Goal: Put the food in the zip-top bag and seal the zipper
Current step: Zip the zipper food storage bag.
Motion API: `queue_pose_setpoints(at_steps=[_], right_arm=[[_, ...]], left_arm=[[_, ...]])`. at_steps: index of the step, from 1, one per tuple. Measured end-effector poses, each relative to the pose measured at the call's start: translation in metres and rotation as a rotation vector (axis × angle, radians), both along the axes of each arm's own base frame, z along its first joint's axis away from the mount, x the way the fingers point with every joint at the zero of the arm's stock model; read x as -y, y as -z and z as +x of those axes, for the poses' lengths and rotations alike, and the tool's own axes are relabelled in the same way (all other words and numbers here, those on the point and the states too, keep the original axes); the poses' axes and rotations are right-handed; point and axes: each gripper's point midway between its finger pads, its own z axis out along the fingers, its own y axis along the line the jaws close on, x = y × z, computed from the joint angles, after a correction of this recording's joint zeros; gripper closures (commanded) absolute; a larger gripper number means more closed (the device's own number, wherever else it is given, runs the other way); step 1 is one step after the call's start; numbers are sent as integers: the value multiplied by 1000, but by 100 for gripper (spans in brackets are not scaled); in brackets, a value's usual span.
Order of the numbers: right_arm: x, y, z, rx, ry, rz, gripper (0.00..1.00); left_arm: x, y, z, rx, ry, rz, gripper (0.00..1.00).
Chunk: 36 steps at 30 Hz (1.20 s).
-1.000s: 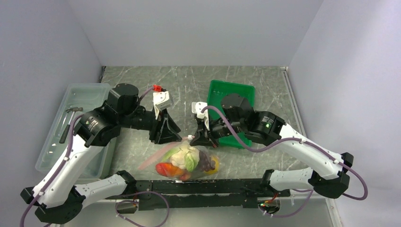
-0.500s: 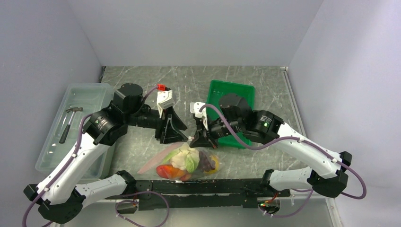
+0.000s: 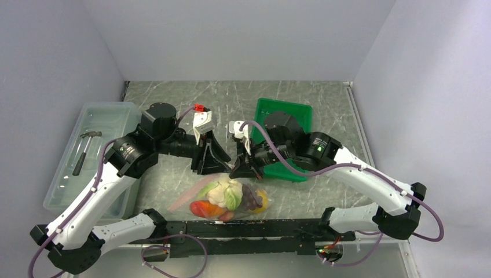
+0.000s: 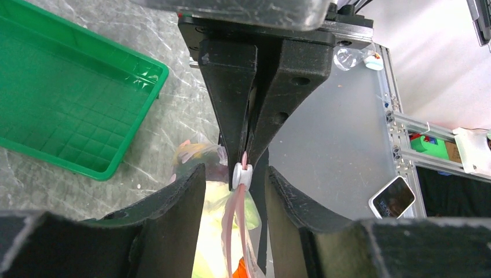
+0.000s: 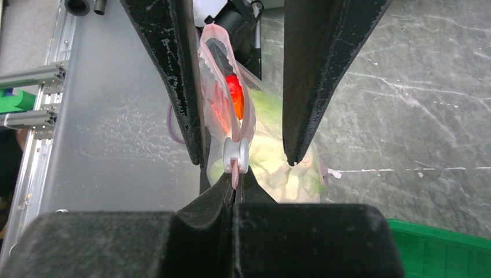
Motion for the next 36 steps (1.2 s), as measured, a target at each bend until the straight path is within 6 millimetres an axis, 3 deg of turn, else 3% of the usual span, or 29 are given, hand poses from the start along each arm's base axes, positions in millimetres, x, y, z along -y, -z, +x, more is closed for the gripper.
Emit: queue_pose_setpoints(at_steps=[9, 20, 36], right_arm=[[-3, 0, 2, -23, 2, -1, 100], [-4, 0, 5, -35, 13, 0, 100], [0, -2, 12, -68, 54, 10, 100]], left_arm=[[0, 0, 0, 3, 1, 1, 68], [0, 0, -2, 1, 9, 1, 99], [0, 2, 4, 17, -18, 7, 100]])
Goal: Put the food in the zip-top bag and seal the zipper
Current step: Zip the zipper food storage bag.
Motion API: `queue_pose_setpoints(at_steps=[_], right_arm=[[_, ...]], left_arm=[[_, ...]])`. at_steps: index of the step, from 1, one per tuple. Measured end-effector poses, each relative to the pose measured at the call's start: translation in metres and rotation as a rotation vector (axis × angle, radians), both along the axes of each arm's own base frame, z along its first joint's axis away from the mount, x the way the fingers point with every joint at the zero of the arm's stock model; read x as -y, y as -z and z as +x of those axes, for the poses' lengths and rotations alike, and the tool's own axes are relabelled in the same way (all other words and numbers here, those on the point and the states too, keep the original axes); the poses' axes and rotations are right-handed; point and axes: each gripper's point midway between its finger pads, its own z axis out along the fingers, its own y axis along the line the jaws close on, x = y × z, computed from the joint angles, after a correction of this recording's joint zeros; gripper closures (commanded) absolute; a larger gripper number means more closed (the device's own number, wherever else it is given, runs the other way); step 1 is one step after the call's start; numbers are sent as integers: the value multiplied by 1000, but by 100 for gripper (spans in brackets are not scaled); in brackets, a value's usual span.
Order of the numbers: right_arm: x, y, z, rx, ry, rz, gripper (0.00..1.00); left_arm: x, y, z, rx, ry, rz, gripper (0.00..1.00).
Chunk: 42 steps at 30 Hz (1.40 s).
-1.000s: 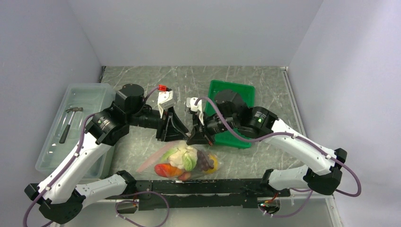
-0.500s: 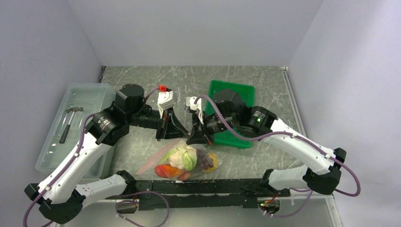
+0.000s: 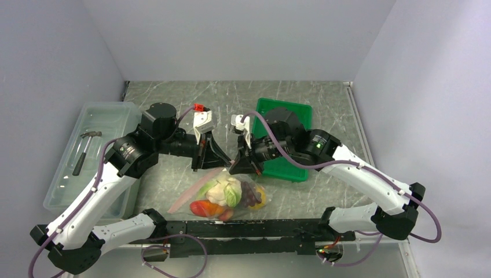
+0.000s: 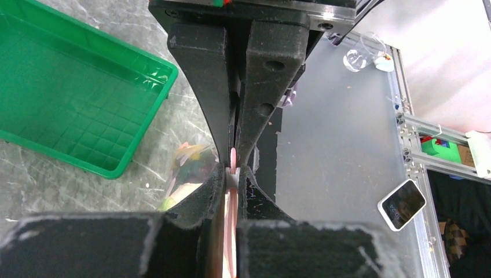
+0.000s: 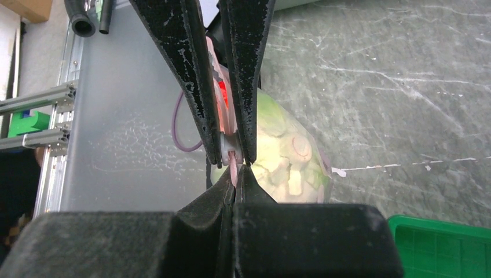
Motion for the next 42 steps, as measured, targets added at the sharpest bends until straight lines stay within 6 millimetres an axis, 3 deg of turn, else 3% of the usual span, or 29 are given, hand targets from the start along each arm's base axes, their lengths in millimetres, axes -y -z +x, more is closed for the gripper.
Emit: queue_pose_setpoints(at_steps=[24, 42], right_arm=[[30, -29, 12, -2, 75, 72, 100], [56, -59, 30, 63, 247, 54, 100]], left_arm=[[-5, 0, 6, 41, -54, 12, 100], [-9, 3, 13, 49, -103, 32, 100]])
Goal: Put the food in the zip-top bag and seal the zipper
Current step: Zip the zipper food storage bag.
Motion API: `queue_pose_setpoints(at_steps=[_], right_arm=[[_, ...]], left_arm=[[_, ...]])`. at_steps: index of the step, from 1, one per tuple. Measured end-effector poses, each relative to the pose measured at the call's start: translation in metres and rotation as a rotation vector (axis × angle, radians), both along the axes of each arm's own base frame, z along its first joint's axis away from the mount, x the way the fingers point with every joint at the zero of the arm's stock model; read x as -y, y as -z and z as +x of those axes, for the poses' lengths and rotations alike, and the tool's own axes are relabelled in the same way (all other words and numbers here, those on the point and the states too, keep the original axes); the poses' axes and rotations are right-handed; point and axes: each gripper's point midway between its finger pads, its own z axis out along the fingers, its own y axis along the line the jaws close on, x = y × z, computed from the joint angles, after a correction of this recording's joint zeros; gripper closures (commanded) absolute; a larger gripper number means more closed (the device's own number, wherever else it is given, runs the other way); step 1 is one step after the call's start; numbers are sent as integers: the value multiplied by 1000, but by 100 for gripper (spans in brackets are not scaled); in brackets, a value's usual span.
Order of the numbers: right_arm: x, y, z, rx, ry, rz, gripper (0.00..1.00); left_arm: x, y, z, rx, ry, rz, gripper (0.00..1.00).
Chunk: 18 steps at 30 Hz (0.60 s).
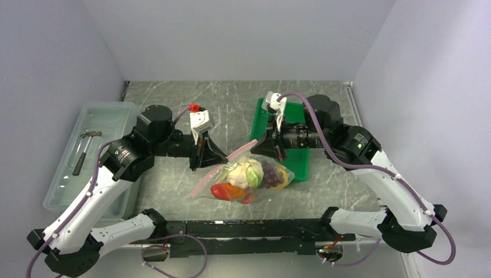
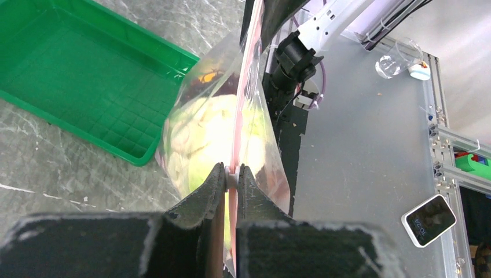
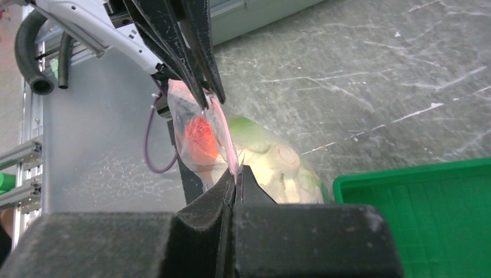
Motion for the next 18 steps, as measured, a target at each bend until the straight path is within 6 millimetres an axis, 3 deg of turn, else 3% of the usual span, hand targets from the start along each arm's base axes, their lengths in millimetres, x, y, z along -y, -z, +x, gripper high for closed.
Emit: queue_pose_setpoints(at_steps=[18], right_arm=[[28, -22, 27, 90, 228, -13, 100]], left_arm=[[-9, 3, 2, 7, -58, 24, 100]])
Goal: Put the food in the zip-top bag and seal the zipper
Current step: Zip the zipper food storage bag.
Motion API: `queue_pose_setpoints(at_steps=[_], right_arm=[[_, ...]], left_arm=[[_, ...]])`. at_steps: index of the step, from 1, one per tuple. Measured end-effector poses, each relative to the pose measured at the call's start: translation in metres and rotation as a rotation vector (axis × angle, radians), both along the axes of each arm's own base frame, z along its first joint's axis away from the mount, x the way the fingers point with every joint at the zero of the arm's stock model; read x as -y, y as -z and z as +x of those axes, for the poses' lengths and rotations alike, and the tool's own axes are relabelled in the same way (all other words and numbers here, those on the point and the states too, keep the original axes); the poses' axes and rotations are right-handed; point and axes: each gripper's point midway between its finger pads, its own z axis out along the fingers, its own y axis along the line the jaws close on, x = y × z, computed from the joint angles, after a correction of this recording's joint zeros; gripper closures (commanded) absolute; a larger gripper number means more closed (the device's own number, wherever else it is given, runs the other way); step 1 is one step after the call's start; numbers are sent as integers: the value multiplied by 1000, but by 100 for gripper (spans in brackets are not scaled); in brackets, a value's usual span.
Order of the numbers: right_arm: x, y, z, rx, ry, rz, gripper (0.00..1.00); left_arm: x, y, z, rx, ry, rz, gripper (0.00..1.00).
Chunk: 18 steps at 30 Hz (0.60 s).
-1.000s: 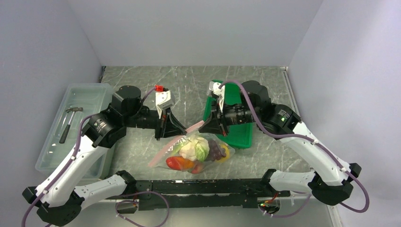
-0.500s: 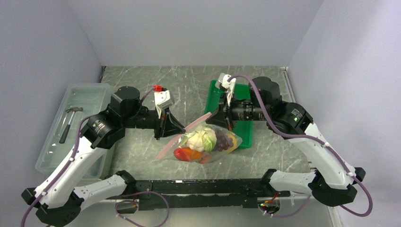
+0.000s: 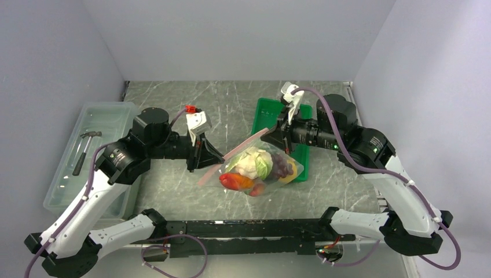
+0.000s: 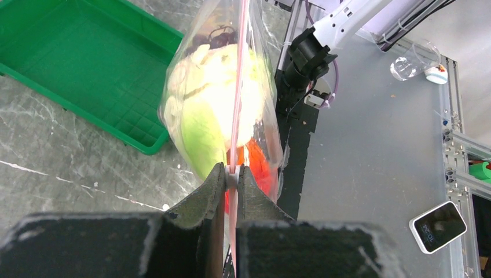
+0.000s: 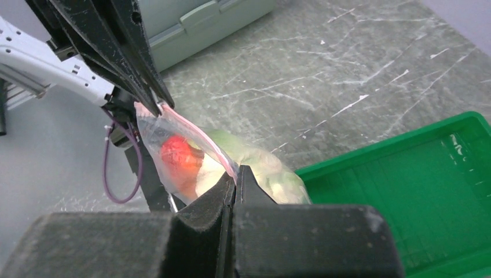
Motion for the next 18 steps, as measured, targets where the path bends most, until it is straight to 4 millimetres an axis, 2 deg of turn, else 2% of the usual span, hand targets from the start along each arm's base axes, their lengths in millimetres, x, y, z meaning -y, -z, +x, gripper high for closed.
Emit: queue_pose_setpoints(at_steps=[10, 18], right_arm=[[17, -23, 14, 49, 131, 20, 100], [28, -32, 27, 78, 231, 25, 100]], left_arm=[[-7, -2, 2, 21, -46, 7, 100], [-13, 0, 4, 26, -83, 21, 100]])
